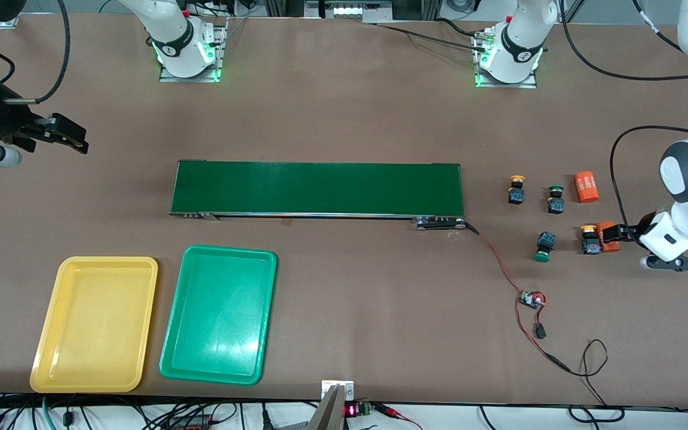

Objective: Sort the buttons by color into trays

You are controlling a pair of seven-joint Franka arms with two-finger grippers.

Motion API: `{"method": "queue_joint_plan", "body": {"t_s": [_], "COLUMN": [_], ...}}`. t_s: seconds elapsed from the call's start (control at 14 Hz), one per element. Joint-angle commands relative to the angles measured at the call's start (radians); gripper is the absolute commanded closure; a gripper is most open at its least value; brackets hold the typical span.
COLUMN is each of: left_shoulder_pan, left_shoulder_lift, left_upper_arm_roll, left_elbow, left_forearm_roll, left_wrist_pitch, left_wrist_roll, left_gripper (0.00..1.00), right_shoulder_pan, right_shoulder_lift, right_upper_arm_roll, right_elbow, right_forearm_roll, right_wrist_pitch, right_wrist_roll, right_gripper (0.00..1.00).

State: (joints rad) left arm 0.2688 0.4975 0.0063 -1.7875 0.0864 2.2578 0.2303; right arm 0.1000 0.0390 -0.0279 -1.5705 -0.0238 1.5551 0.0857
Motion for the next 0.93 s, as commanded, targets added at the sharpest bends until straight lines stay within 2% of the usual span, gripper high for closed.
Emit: {"method": "queue_joint_plan", "body": {"t_s": [0.0,0.07,0.36,0.86], "left_shoulder_pan": [0.039,0.043,0.079,0.101], "left_shoulder_lift": [0.055,0.052,0.065,0.092], "left_upper_arm_roll": [-0.011,-0.011,-0.012,-0.014], "left_elbow": [-0.053,-0.085,-0.095,-0.111], "left_forearm_roll": [0.021,0.021,0.021,0.019], "left_wrist_pitch": [0.158,0.195,0.203,0.193], "left_wrist_roll": [0.012,0.020,0.058,0.047], "left_gripper": [0.00,0.01,0.14,0.24], "right_shoulder_pan": [0.007,0.007,0.003,-0.005], "right_shoulder_lift": [-0.014,-0.014,-0.014,-0.014], "right_upper_arm_roll": [0.002,0.002,0.000,-0.003], "right_elbow": [-0.013,-0.013,-0.013,-0.013], "right_forearm_roll": [0.001,0.001,0.001,0.001], "right_wrist_pitch": [0.008,0.008,0.008,0.008], "right_wrist_roll": [0.023,0.023,0.009,0.008], "right_gripper": [0.00,0.00,0.00,0.00]}}
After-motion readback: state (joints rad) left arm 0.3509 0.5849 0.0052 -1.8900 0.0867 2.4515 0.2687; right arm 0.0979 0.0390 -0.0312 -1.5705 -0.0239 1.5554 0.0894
